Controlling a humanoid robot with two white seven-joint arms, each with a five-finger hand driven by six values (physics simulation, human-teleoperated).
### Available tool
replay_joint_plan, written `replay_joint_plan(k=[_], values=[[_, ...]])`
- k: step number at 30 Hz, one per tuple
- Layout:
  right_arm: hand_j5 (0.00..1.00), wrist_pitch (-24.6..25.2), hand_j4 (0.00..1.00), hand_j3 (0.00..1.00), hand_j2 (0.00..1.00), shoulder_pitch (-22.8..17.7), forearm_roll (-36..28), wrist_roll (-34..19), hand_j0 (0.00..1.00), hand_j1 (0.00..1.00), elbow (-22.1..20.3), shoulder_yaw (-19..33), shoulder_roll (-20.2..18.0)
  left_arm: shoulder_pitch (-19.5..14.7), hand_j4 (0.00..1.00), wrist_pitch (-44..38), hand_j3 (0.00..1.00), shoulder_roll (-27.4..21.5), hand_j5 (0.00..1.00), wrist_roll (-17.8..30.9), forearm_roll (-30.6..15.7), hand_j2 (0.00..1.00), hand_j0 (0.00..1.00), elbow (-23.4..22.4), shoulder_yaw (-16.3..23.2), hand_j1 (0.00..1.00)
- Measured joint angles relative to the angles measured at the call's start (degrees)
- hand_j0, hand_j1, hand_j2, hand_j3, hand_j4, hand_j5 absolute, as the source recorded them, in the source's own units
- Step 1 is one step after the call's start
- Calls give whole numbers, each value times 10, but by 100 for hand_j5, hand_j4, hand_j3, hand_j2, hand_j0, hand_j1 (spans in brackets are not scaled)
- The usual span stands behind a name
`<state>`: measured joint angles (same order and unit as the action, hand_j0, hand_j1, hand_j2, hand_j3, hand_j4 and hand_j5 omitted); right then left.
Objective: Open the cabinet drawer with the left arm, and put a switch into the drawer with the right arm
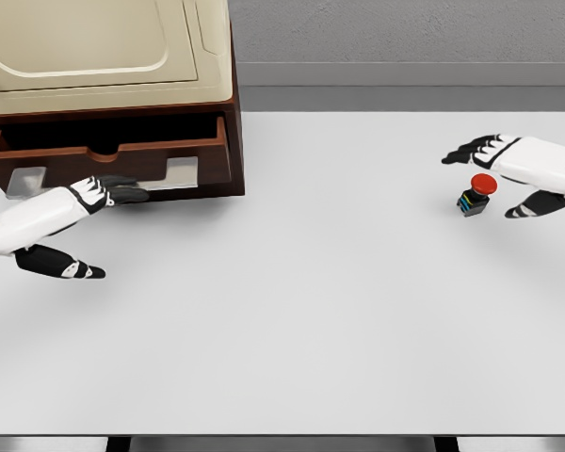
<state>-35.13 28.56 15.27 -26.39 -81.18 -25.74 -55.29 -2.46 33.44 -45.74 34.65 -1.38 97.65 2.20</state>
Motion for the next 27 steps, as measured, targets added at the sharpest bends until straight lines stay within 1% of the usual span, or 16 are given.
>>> replay_joint_plan(k=[2, 4, 5, 6, 7, 8, 13, 19, 22, 25, 26, 27], values=[[100, 0, 100, 100, 100, 0, 0, -3, 100, 100, 2, 0, 2, 18, 100, 1, 100, 1, 100, -1, -18, 100, 100, 7, -10, 100], [100, 0, 100, 100, 100, 4, 0, -6, 100, 100, 5, -1, 4, 22, 100, 2, 100, 1, 100, 2, -11, 100, 100, 12, -20, 100], [100, 0, 100, 100, 100, 4, -1, -9, 100, 100, 6, -1, 4, 33, 100, 3, 100, 1, 100, 2, -14, 100, 100, 16, -25, 100], [100, 0, 100, 100, 100, 4, 0, -13, 100, 100, 6, -1, 5, 53, 100, 3, 100, 2, 100, -1, -33, 100, 100, 24, -35, 100], [100, 0, 100, 100, 100, 4, 0, -15, 100, 100, 7, -1, 5, 69, 100, 5, 100, 3, 100, 1, -33, 100, 100, 33, -47, 100], [100, 0, 100, 100, 100, 4, 0, -17, 100, 100, 7, -1, 6, 75, 100, 4, 100, 2, 100, 1, -27, 100, 100, 39, -59, 100], [100, 0, 100, 100, 100, 10, -1, -23, 100, 100, 10, -1, 11, 75, 100, 9, 100, 1, 100, 3, -22, 100, 100, 52, -92, 100], [100, 0, 100, 100, 100, 18, 1, -25, 100, 100, 24, -3, 19, 75, 100, 16, 100, 0, 100, 4, -24, 100, 100, 55, -108, 100], [100, 0, 100, 100, 100, 18, 2, -25, 100, 100, 28, -4, 23, 63, 100, 17, 100, 7, 100, 4, -24, 100, 100, 56, -118, 100], [96, 0, 96, 96, 96, 30, 2, -26, 96, 96, 32, -8, 27, 33, 100, 17, 100, 30, 100, 4, -23, 100, 100, 56, -128, 100], [95, 0, 95, 95, 95, 40, 2, -27, 95, 95, 37, -13, 30, 27, 100, 17, 100, 40, 100, 4, -21, 100, 100, 56, -129, 100], [95, 0, 95, 95, 95, 41, 3, -27, 95, 95, 42, -19, 32, 19, 100, 17, 100, 51, 100, 4, -18, 100, 100, 56, -130, 100]])
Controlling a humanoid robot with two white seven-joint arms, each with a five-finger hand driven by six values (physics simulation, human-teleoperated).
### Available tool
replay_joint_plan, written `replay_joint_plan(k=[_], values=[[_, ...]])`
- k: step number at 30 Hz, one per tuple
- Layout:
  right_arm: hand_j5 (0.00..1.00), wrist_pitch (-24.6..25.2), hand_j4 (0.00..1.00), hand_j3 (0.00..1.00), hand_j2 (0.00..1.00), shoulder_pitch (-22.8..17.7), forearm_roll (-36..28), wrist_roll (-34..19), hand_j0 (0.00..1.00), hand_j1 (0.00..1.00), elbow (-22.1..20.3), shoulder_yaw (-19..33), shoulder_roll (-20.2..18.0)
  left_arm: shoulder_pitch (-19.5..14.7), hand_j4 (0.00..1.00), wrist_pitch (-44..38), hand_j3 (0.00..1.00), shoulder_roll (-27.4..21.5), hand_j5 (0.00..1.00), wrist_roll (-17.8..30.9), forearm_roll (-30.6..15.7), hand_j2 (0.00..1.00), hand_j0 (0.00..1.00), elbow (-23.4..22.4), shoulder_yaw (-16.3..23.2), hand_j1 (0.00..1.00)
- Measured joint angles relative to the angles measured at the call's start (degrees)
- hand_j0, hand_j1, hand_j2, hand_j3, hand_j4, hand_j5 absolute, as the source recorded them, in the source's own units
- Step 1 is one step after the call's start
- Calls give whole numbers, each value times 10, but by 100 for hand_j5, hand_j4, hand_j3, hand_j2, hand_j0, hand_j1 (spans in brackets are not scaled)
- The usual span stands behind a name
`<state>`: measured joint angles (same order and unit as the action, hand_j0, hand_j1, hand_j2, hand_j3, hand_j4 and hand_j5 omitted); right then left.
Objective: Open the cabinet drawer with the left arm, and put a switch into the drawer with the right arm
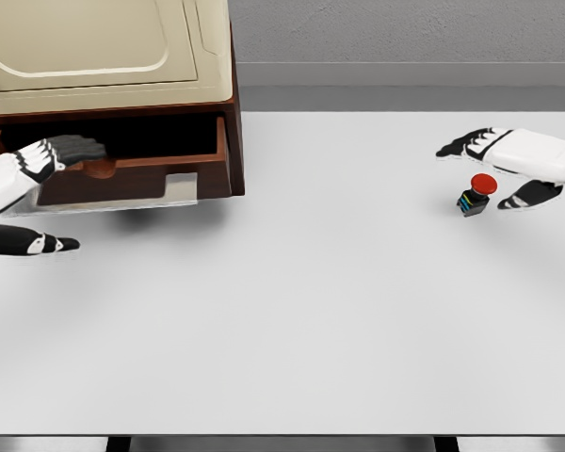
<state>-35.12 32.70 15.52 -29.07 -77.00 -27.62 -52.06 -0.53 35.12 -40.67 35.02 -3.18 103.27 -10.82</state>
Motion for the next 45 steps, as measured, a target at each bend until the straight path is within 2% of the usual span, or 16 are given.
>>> replay_joint_plan(k=[1, 2, 4, 5, 6, 8, 11, 14, 19, 45], values=[[94, 0, 94, 94, 94, 0, 1, 0, 94, 94, 4, -4, 2, -17, 100, 0, 100, 12, 100, 0, 7, 100, 100, 0, -2, 100], [94, 0, 94, 94, 94, 0, 1, 0, 94, 94, 8, -7, 3, -18, 100, 0, 100, 28, 100, 0, 15, 100, 100, 0, -3, 100], [94, 0, 94, 94, 94, 1, 2, 0, 94, 94, 18, -11, 7, -11, 100, 0, 100, 65, 100, 0, 48, 100, 100, 0, -3, 100], [94, 0, 94, 94, 94, 14, 3, 0, 94, 94, 25, -16, 9, -8, 100, 0, 100, 87, 100, 0, 66, 100, 100, 0, -7, 100], [94, 0, 94, 94, 94, 18, 5, 0, 94, 94, 31, -21, 11, 16, 100, 1, 100, 104, 100, 0, 78, 100, 100, 0, -13, 100], [92, 0, 92, 92, 92, 20, 6, 0, 92, 92, 40, -29, 14, 19, 100, 1, 100, 136, 100, 0, 93, 100, 100, -1, -31, 100], [88, 0, 88, 88, 88, 21, 7, 0, 88, 88, 50, -35, 17, 49, 100, 1, 100, 163, 100, 0, 102, 100, 100, -1, -57, 100], [86, 0, 86, 86, 86, 29, 7, -10, 86, 86, 58, -38, 20, 67, 100, 1, 100, 175, 100, 0, 105, 100, 100, -1, -93, 100], [86, 0, 86, 86, 86, 30, 7, -23, 86, 86, 65, -40, 25, 68, 100, 0, 100, 191, 100, 0, 98, 100, 100, -1, -113, 100], [83, 0, 83, 83, 83, 68, 11, -32, 83, 83, 141, -69, 50, 62, 100, 0, 100, 224, 100, 0, 86, 100, 100, 0, -113, 100]])
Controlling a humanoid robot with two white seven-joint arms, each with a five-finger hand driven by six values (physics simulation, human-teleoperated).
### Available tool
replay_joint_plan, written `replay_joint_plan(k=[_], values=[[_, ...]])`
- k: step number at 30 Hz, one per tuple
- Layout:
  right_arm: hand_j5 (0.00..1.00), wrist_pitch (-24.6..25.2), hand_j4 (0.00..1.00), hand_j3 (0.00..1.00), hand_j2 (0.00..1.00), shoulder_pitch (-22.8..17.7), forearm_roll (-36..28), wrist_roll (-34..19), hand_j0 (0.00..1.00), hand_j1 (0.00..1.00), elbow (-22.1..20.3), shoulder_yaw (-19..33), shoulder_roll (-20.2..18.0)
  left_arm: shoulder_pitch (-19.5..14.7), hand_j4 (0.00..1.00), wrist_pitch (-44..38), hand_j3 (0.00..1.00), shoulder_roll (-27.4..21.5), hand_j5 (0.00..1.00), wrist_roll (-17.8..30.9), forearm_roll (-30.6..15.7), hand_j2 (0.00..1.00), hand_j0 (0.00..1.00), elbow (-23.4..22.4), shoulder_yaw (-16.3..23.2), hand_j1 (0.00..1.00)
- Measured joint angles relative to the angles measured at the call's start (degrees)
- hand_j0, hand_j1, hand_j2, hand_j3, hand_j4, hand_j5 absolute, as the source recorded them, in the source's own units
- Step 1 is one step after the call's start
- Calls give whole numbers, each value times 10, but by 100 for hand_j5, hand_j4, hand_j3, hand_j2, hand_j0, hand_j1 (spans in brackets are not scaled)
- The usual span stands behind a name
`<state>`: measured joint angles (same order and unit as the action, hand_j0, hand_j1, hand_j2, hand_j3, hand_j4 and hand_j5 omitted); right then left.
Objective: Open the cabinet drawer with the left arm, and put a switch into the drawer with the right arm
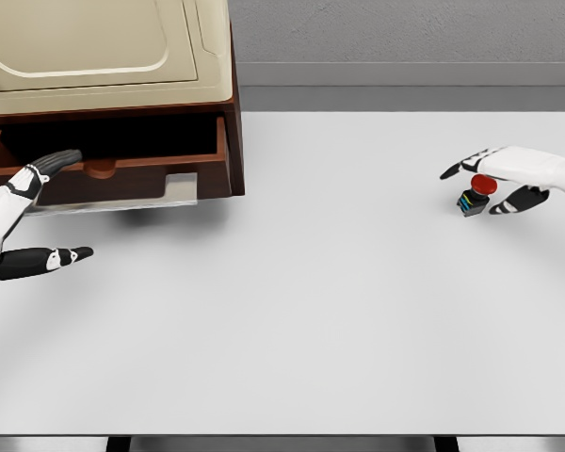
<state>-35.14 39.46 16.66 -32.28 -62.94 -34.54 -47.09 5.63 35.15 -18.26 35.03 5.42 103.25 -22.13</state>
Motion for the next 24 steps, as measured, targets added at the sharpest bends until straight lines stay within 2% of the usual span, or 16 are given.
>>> replay_joint_plan(k=[9, 18, 24], values=[[79, 0, 79, 79, 79, 10, 5, -14, 79, 79, 26, -1, 17, 0, 100, 0, 100, 6, 100, 0, -1, 100, 100, 0, 1, 100], [77, 0, 77, 77, 77, 17, 7, -17, 77, 77, 45, -2, 18, -1, 100, 0, 100, 9, 100, 0, -2, 100, 100, 0, 1, 100], [68, 0, 68, 68, 68, 21, 7, -17, 68, 68, 49, -2, 18, -1, 100, 0, 100, 16, 100, 0, -2, 100, 100, 0, 1, 100]])
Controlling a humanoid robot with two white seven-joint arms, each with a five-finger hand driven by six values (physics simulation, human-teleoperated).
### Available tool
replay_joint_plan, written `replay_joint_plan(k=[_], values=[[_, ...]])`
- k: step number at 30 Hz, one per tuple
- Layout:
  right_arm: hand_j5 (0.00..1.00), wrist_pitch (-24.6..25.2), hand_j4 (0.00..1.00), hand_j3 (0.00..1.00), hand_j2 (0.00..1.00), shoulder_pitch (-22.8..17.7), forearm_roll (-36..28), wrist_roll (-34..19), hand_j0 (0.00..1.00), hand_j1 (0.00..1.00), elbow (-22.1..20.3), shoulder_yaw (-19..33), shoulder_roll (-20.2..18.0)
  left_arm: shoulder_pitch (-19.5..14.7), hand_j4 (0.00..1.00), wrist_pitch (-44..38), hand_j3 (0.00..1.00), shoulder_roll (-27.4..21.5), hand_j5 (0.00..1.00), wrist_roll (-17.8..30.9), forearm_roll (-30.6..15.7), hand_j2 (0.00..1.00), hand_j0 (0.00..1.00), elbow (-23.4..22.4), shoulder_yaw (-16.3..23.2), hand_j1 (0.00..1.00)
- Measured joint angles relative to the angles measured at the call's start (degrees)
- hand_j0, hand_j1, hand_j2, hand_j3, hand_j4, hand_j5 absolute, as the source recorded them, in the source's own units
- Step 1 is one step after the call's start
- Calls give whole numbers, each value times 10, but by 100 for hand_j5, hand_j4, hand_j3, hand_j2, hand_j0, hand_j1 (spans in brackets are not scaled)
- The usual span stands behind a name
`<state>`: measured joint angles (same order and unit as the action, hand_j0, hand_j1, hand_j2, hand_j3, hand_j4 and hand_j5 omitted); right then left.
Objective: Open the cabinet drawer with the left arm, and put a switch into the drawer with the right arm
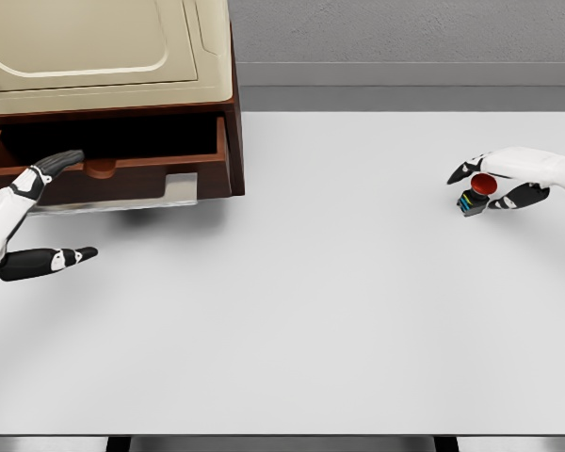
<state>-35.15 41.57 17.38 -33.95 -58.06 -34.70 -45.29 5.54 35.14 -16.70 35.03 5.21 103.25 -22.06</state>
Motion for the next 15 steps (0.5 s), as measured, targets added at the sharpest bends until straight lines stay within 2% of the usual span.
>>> replay_joint_plan(k=[5, 13, 15], values=[[63, 0, 63, 63, 63, 0, 0, 0, 63, 63, 0, 0, 0, 0, 100, 0, 100, 2, 100, 0, 0, 100, 100, 0, 0, 100], [43, 0, 43, 43, 43, 2, -1, 1, 43, 43, -3, -5, 1, 0, 100, 0, 100, 3, 100, 0, 0, 100, 100, 0, -1, 100], [42, 0, 42, 42, 42, 4, -1, 1, 42, 42, -4, -6, 1, 0, 100, 0, 100, 3, 100, 0, 0, 100, 100, 0, -1, 100]])
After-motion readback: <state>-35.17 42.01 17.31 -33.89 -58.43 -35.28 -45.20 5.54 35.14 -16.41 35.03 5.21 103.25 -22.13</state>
